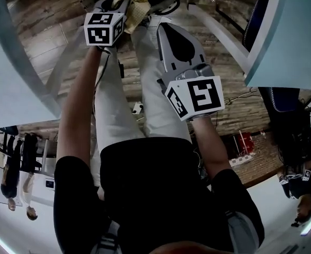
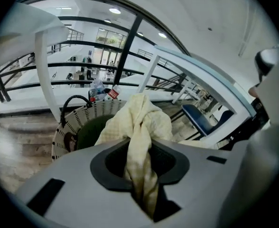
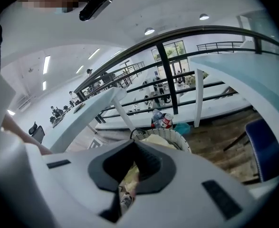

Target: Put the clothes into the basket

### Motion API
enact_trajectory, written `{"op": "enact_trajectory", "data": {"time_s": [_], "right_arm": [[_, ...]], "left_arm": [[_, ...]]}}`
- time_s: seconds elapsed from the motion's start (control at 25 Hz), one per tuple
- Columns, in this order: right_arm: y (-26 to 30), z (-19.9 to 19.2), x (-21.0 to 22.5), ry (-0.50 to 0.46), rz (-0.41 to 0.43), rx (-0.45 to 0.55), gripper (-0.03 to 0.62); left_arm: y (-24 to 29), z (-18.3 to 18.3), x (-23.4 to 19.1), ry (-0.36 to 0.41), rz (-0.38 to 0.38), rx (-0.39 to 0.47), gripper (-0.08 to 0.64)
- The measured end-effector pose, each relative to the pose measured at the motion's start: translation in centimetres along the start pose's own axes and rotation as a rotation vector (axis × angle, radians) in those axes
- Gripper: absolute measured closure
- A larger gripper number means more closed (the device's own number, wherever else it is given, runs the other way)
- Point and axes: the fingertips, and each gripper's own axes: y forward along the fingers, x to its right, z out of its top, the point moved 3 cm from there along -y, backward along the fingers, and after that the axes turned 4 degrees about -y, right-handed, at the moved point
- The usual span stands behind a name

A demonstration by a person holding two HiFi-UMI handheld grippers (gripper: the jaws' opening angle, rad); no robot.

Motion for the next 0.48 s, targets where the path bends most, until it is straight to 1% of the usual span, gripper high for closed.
{"op": "enact_trajectory", "data": {"time_s": [0.16,0.24,0.48], "right_arm": [[0.3,0.1,-0.2,-0.003,0.012,-0.004,0.583],[0.5,0.2,-0.2,-0.006,0.016,-0.004,0.583],[0.6,0.3,-0.2,0.002,0.021,-0.004,0.583]], "left_arm": [[2.2,-2.2,-0.9,0.104,0.017,-0.133,0.466],[2.9,-2.8,-1.6,0.134,0.027,-0.183,0.466],[4.0,-3.1,-3.7,0.149,0.088,-0.245,0.463]]}}
